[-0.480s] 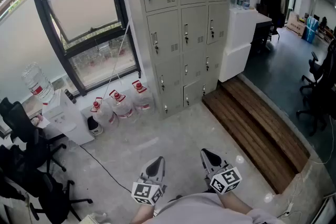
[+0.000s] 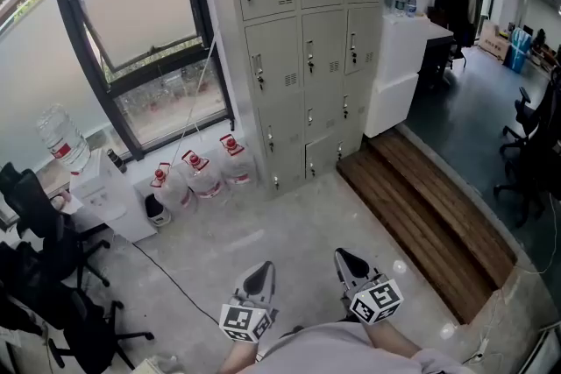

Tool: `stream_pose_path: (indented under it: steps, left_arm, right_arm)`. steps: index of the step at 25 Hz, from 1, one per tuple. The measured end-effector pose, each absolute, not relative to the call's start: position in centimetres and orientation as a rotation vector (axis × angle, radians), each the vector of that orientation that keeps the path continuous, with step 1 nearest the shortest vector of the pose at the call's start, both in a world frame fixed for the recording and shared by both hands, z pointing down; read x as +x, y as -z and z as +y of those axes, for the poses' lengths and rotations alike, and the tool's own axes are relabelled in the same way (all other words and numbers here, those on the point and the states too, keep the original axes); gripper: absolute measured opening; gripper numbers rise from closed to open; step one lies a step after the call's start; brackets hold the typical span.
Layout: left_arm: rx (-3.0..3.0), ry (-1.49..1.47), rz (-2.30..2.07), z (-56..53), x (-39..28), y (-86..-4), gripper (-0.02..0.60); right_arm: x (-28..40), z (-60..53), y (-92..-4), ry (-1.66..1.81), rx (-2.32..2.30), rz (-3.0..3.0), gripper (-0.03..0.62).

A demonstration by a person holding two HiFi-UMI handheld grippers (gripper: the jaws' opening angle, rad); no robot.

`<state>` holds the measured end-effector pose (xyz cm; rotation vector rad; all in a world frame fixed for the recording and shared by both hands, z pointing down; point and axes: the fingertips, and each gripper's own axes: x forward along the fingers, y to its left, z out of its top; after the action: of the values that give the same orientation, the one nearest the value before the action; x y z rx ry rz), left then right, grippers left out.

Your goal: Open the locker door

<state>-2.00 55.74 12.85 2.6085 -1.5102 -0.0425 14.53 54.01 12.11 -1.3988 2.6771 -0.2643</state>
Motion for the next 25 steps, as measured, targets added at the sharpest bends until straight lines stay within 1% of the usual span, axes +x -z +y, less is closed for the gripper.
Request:
stream_pose_path:
  steps: [6,15,25]
  left_arm:
    - [2.603,0.043,-1.512,55.9,-1.9,-12.9,0.002]
    - [2.597,0.054,-1.528,56.2,-3.1,-12.8,0.003]
    - [2.601,0.021,-1.517,53.8,-3.6,-13.4,0.003]
  right_arm:
    - [14.7,54.6,-11.2,0.267,-1.327,2.619,0.012]
    - [14.1,54.5,-11.6,0.278,-1.367,2.632,0.012]
    - [13.6,51.7,-12.7,0.298,-1.389,2.653,0.012]
